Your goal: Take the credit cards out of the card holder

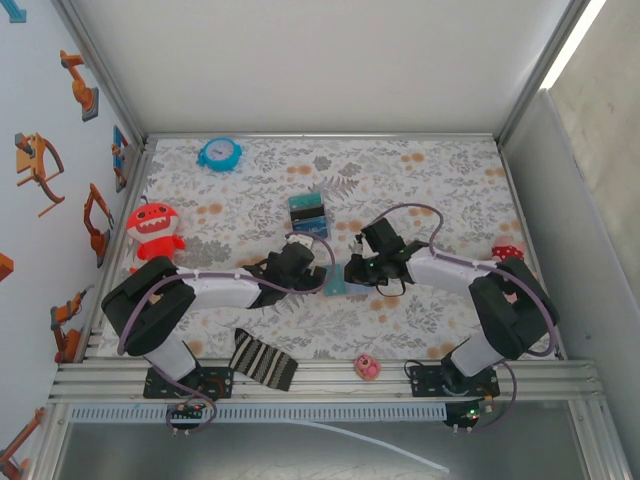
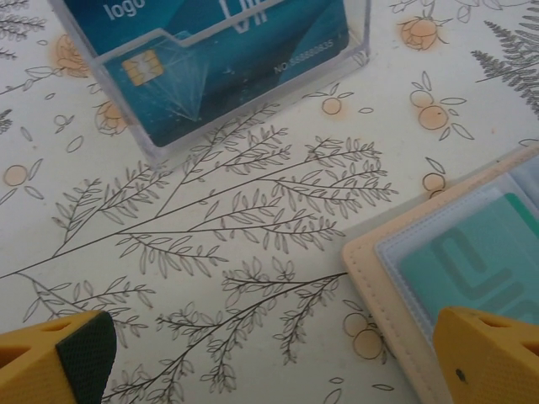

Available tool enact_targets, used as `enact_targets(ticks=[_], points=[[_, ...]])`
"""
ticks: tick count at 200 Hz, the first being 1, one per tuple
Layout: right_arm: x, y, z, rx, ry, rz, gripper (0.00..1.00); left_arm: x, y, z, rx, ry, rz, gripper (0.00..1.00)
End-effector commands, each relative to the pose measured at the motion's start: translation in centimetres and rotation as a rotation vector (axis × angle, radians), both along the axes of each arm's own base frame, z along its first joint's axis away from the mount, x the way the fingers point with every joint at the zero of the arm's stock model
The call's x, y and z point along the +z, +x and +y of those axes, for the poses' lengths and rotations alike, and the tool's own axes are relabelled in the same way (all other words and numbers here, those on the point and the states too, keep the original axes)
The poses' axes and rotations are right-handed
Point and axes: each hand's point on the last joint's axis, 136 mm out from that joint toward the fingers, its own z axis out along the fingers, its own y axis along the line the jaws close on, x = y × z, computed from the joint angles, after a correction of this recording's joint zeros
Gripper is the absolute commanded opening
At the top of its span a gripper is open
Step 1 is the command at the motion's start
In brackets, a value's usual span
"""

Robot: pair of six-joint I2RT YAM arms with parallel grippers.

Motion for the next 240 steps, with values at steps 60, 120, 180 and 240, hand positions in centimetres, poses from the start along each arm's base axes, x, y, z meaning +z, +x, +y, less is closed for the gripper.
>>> enact_targets(ticks=[60,120,180,240], points=[[-1.0,-0.5,1.2,0.025,-0.007,0.031,0.16,-0.9,-0.1,0.1,0.004,0.057,0.013,0.97],[-1.6,-0.5,1.2,0.022,-0.027,0.041,0.17,-1.6,-0.1,0.2,0.0,0.082,0.03,0.97],[-1.5,-0.5,1.7,0.022,0.01,0.049,0.18,-1.9,-0.2,0.5,-0.004,0.109,0.037,0.97],[-2.2,-0.8,1.8,0.008,0.027,0.067,0.17,-1.9,-0.5,0.5,-0.01,0.124,0.038,0.97]])
